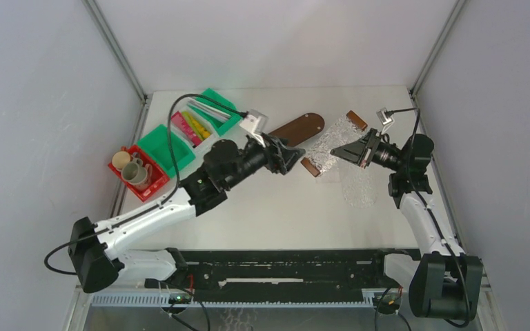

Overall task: Prepare toiletry sets of a toothbrush and toothpaste on the tray
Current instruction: Place the toothpaste holder at the center of the board.

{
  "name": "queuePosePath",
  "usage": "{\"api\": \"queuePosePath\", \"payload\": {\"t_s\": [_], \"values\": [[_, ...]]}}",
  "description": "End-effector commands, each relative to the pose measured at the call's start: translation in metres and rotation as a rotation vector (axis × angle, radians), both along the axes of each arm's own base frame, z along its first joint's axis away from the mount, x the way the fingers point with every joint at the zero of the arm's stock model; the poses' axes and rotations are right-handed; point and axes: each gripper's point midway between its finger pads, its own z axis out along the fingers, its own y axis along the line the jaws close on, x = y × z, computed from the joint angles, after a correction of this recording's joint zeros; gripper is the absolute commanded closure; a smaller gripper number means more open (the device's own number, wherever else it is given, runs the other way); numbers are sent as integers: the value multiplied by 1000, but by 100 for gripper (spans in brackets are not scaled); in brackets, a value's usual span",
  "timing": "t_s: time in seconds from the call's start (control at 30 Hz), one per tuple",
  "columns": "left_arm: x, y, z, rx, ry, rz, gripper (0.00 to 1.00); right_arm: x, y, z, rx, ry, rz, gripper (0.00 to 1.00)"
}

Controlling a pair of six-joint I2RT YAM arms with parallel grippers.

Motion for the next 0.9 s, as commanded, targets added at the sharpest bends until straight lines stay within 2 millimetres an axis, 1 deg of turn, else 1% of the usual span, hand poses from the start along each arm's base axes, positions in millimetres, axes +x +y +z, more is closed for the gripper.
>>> {"api": "queuePosePath", "payload": {"t_s": [0.0, 0.13, 0.27, 0.3, 0.33, 0.47, 0.63, 0.87], "values": [[1, 10, -27, 370, -30, 165, 31, 12, -4, 4, 9, 2, -66, 100], [-12, -12, -32, 521, -49, 113, 32, 16, -5, 0, 11, 30, -82, 100], [-20, -38, -28, 580, -70, 40, 34, 17, -6, -3, 12, 46, -88, 100], [-19, -45, -31, 594, -63, 23, 35, 18, -6, -4, 12, 49, -91, 100], [-20, -52, -26, 593, -63, 0, 36, 19, -6, -5, 13, 53, -91, 100], [-21, -73, -27, 637, -37, -71, 42, 20, -6, -7, 12, 63, -95, 100], [-17, -91, -31, 682, -11, -103, 43, 21, -5, -9, 10, 68, -94, 100], [-6, -103, -47, 763, 4, -95, 43, 21, -5, -10, 10, 71, -92, 100]]}}
